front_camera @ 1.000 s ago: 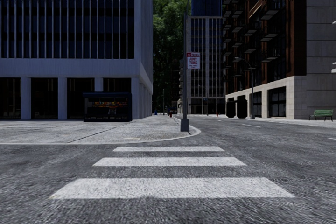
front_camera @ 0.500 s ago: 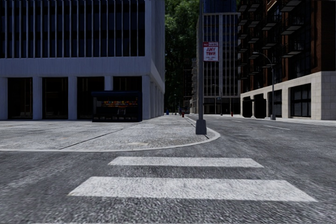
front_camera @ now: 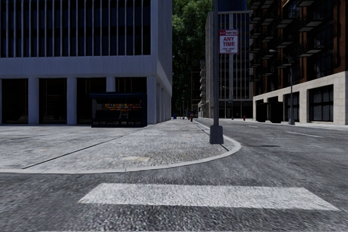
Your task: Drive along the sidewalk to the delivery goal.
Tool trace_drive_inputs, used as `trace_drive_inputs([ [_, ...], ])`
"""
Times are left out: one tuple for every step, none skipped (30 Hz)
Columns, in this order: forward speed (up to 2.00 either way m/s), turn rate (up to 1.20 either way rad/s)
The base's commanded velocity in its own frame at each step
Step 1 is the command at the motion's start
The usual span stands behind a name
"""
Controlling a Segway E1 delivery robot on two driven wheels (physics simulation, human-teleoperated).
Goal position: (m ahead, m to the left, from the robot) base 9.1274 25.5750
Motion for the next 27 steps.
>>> trace_drive_inputs([
  [2.0, 0.0],
  [2.0, 0.0],
  [2.0, 0.0],
  [2.0, 0.0],
  [2.0, 0.0],
  [2.0, 0.0],
  [2.0, 0.0],
  [2.0, 0.0],
  [2.0, 0.0],
  [2.0, 0.0],
  [2.0, 0.04],
  [2.0, 0.07],
  [2.0, 0.1],
  [2.0, 0.1],
  [2.0, 0.12],
  [2.0, 0.15],
  [2.0, 0.16],
  [2.0, 0.17],
  [2.0, 0.18],
  [2.0, 0.21],
  [2.0, 0.22],
  [2.0, 0.23],
  [2.0, 0.24],
  [2.0, 0.24],
  [2.0, 0.25],
  [1.92, 0.25],
  [1.81, 0.25],
])
